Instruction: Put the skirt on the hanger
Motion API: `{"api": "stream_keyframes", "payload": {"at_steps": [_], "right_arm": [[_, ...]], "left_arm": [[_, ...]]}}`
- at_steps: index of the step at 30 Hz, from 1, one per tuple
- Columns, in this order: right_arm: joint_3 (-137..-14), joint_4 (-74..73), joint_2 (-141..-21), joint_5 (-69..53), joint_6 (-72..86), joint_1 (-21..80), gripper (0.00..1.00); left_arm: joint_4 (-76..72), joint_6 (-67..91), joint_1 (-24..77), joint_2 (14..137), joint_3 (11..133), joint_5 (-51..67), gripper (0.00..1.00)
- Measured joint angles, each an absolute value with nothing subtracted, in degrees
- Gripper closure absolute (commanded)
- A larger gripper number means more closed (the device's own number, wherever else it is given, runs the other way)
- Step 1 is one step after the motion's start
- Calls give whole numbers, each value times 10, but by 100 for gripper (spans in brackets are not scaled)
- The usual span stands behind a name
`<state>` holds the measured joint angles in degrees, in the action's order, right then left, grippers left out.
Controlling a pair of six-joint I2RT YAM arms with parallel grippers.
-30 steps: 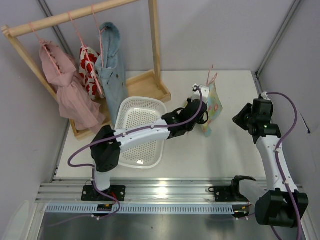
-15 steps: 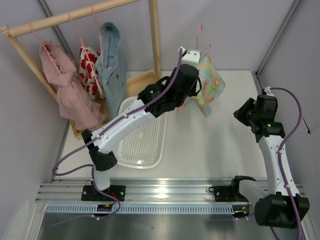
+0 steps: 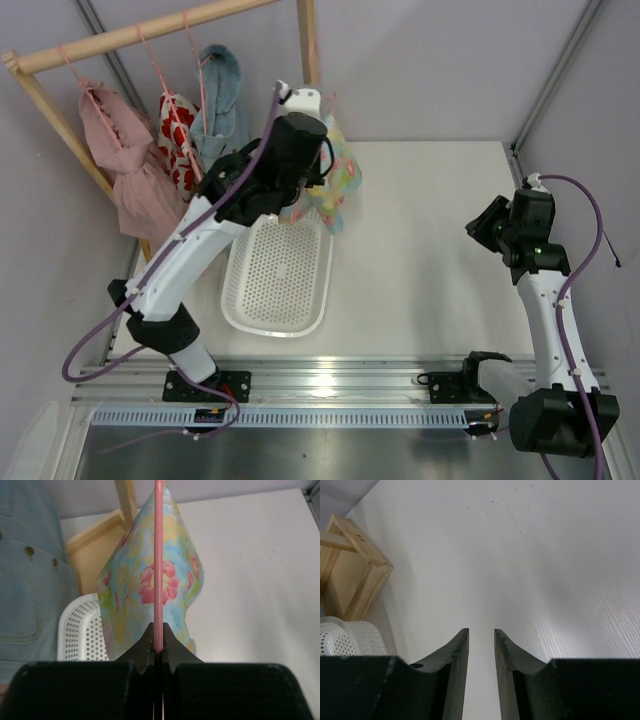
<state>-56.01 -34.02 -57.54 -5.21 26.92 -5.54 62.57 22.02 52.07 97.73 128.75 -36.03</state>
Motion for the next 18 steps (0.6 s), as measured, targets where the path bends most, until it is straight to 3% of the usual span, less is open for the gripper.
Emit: {"api": "stream_keyframes", "payload": {"at_steps": [8, 18], "right_arm": [[-550, -338, -576, -55, 269, -55, 68], [-542, -336, -576, -54, 269, -55, 68]], "left_arm": [[628, 214, 453, 914, 1288, -407, 100], [594, 164, 391, 975, 1320, -453, 100]]}}
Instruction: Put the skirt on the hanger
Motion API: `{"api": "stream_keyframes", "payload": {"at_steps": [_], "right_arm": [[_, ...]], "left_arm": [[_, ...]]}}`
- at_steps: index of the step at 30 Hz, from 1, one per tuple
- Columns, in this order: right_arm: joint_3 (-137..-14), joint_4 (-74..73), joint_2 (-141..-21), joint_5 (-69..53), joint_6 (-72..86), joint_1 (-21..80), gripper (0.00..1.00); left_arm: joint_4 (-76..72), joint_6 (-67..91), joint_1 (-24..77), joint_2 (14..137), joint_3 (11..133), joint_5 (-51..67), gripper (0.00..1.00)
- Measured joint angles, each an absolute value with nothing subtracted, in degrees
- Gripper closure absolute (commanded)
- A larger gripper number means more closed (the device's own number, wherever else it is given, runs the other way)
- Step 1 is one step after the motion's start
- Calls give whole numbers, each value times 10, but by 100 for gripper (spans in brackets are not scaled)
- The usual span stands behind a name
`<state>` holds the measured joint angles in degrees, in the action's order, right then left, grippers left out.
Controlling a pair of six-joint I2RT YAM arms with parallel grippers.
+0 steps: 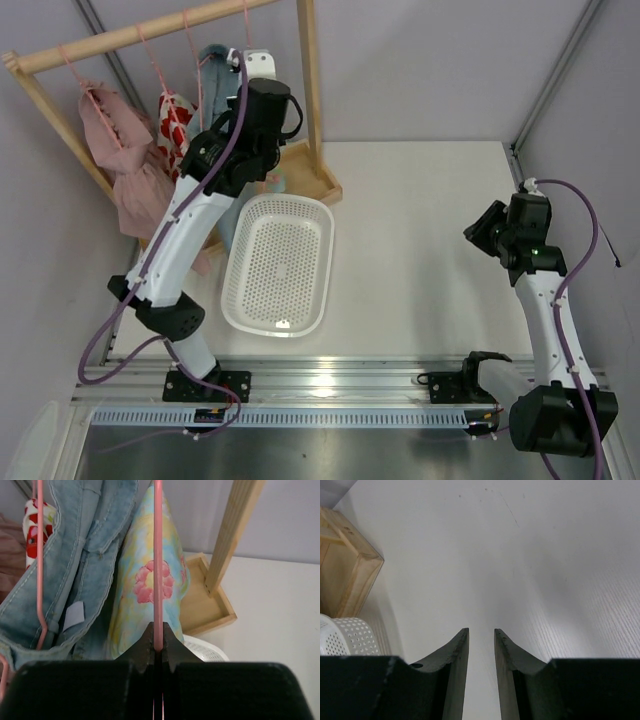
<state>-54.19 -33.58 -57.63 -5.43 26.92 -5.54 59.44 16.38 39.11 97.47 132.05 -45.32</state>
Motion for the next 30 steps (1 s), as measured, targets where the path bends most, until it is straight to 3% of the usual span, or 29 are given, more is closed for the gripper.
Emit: {"api": "stream_keyframes", "payload": {"at_steps": [14, 30], "right_arm": [[-512, -363, -573, -42, 269, -33, 69], [-505, -397, -501, -39, 311, -32, 68]], "left_arm": [[402, 36, 390, 1084, 1360, -586, 100], [284, -29, 334, 1149, 1402, -586, 100]]}}
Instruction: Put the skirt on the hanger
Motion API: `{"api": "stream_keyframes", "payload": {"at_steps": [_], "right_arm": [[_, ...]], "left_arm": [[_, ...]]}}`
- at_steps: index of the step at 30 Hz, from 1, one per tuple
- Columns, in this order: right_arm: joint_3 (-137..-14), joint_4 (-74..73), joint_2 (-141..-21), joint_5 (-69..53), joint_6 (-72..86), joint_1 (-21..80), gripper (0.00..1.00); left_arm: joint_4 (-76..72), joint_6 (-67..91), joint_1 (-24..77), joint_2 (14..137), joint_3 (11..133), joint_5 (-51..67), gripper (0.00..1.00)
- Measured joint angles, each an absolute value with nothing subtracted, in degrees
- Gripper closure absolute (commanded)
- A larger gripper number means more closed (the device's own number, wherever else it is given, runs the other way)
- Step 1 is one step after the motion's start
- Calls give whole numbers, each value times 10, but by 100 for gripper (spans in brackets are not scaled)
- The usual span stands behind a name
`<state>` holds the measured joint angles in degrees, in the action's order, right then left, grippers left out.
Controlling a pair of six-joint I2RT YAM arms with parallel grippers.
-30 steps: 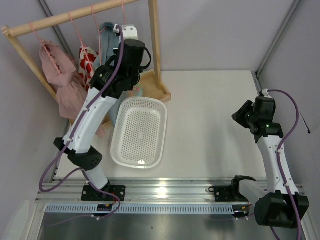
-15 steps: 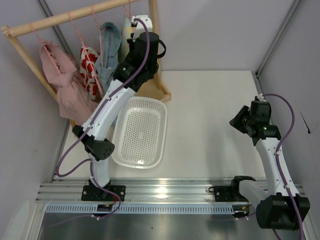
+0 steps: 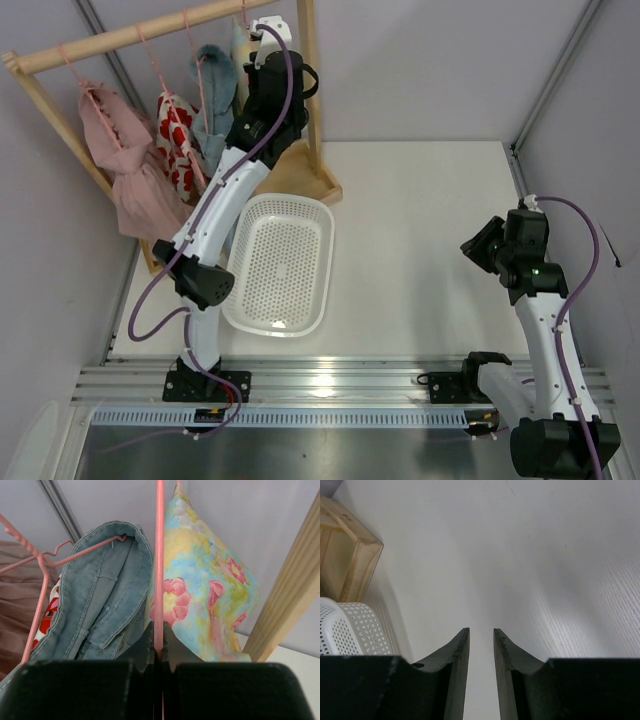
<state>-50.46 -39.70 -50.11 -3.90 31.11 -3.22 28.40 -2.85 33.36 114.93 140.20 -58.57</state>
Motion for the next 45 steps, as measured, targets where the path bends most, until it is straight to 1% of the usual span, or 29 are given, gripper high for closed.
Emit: {"api": "stream_keyframes", "payload": {"at_steps": [10, 23, 24, 25, 26, 29, 30, 31, 32, 34, 35, 36, 37, 38, 40, 41, 42, 44, 45], "right_arm": [[-505, -397, -496, -39, 326, -32, 68], [-505, -397, -504, -39, 326, -32, 68], [-505, -397, -505, -39, 326, -32, 67], [-505, -397, -505, -40, 326, -32, 67], [-505, -396, -506, -40, 326, -32, 67], [-505, -396, -508, -44, 326, -32, 66], [-505, -396, -509, -46, 325, -32, 66], [-505, -395, -510, -49, 325, -32, 65], [-505, -395, -511, -51, 325, -32, 65], [-505, -393, -511, -55, 323, -32, 63], [-505, -392, -511, -57, 323, -32, 62], [-505, -391, -511, -60, 321, -32, 61], [-505, -390, -511, -65, 318, -32, 57], [-505, -388, -511, -69, 315, -32, 56], [-505, -384, -511, -77, 308, -32, 50], [-505, -382, -511, -83, 304, -32, 47], [-505, -379, -511, -88, 300, -31, 42], [-506, -373, -511, -101, 293, -29, 36], [-509, -370, -512, -108, 287, -26, 31]], "left_arm": [[294, 11, 306, 1167, 1404, -535, 100], [353, 84, 298, 1202, 1411, -488, 99], [354, 90, 298, 1202, 1411, -485, 97], [354, 93, 298, 1202, 1411, -481, 91], [355, 95, 298, 1202, 1411, -478, 78], [354, 100, 300, 1202, 1411, -473, 58], [352, 102, 302, 1202, 1411, -473, 48], [352, 100, 303, 1201, 1411, -473, 42], [351, 103, 305, 1201, 1411, -473, 33], [350, 100, 312, 1198, 1411, -473, 26], [351, 99, 317, 1194, 1411, -473, 21], [351, 100, 322, 1191, 1411, -472, 19], [352, 100, 327, 1185, 1411, -472, 17], [353, 100, 332, 1179, 1411, -470, 13], [354, 99, 343, 1162, 1411, -466, 10], [355, 99, 349, 1152, 1411, -463, 5], [358, 99, 355, 1141, 1411, -460, 1], [364, 99, 367, 1116, 1411, -454, 1], [368, 99, 373, 1104, 1411, -448, 1]]}}
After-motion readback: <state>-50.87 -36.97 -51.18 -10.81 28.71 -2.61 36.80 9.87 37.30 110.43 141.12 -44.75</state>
